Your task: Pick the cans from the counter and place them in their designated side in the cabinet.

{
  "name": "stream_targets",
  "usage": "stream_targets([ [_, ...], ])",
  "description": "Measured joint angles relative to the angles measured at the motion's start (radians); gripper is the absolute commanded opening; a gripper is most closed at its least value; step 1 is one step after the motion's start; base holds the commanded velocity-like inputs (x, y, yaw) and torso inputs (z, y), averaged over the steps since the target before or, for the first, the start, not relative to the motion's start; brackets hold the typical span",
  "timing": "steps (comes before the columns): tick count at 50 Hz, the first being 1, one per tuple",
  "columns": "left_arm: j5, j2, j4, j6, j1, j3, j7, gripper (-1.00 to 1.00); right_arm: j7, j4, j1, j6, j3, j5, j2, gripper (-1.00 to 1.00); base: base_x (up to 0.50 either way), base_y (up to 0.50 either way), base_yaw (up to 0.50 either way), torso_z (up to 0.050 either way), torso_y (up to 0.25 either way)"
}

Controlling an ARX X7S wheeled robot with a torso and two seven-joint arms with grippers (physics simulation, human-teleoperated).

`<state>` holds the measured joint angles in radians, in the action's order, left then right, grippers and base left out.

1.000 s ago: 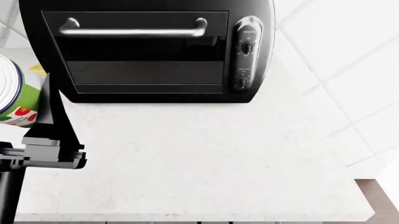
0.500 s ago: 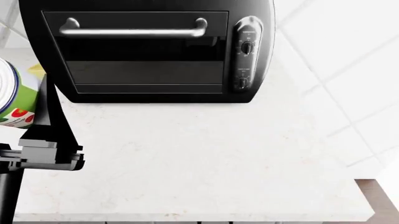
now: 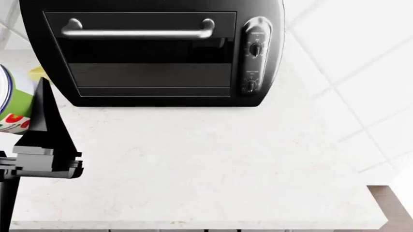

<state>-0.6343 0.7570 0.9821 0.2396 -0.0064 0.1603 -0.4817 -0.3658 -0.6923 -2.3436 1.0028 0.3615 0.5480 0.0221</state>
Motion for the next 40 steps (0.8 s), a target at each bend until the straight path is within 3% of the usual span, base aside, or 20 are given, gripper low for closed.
stream_targets([
  [29,0.003,0.003,-0.012,-0.037,0.039,0.016,-0.003,-1.0,0.047,-0.111,-0.005,-0.112,0.004,-0.011,-0.022,-1.0,0.0,0.0,0.0,0.0,0.001],
  [40,0.004,0.003,-0.013,-0.057,0.061,0.029,-0.001,-1.0,0.046,-0.095,-0.007,-0.106,0.006,-0.003,-0.022,-1.0,0.26,-0.07,0.0,0.0,0.001],
])
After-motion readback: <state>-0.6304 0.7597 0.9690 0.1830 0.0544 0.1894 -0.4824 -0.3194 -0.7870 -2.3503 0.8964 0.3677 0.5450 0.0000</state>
